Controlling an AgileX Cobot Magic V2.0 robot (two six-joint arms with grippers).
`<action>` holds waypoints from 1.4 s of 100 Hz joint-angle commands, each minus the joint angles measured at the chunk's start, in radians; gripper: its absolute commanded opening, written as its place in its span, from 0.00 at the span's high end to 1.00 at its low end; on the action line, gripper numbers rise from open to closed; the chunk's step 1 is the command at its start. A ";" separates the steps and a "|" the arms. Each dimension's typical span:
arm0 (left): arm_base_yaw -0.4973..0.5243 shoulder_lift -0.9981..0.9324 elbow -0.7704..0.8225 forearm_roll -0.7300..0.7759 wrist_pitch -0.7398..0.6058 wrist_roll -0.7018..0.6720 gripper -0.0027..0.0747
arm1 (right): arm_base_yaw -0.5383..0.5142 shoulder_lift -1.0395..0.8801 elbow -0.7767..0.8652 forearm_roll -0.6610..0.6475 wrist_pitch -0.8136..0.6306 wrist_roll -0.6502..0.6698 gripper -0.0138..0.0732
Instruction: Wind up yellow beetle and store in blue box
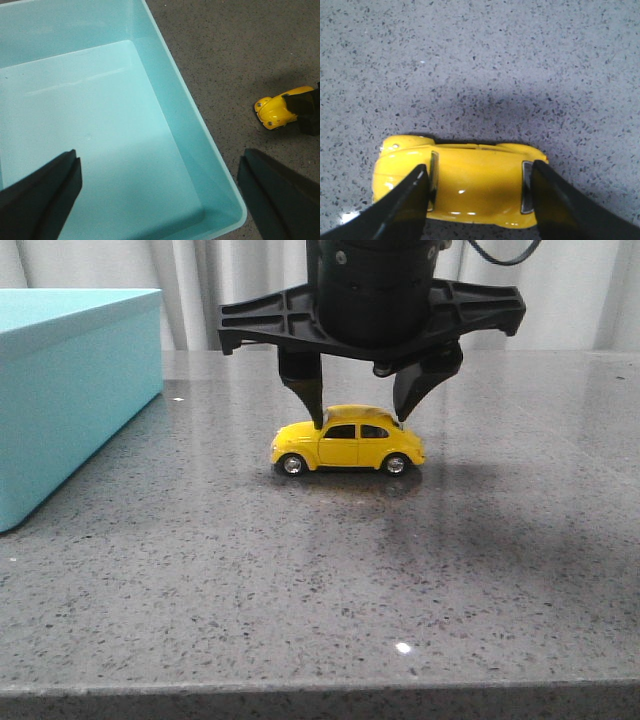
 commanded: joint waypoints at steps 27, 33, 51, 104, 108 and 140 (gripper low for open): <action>-0.003 -0.007 -0.033 -0.024 -0.047 -0.002 0.18 | -0.076 -0.139 0.110 -0.038 0.041 -0.022 0.33; -0.003 -0.007 -0.033 -0.024 -0.047 -0.002 0.18 | -0.091 -0.164 0.130 -0.043 0.042 -0.022 0.33; -0.003 -0.007 -0.033 -0.024 -0.047 -0.002 0.18 | -0.131 -0.221 0.182 -0.068 0.048 -0.022 0.33; -0.003 -0.007 -0.033 -0.024 -0.047 -0.002 0.18 | -0.173 -0.305 0.215 -0.069 -0.020 -0.059 0.33; -0.003 -0.007 -0.033 -0.024 -0.047 -0.002 0.18 | -0.173 -0.316 0.215 -0.069 -0.021 -0.059 0.33; -0.003 -0.005 -0.033 -0.024 -0.047 -0.002 0.18 | -0.173 -0.441 0.215 -0.069 -0.027 -0.080 0.33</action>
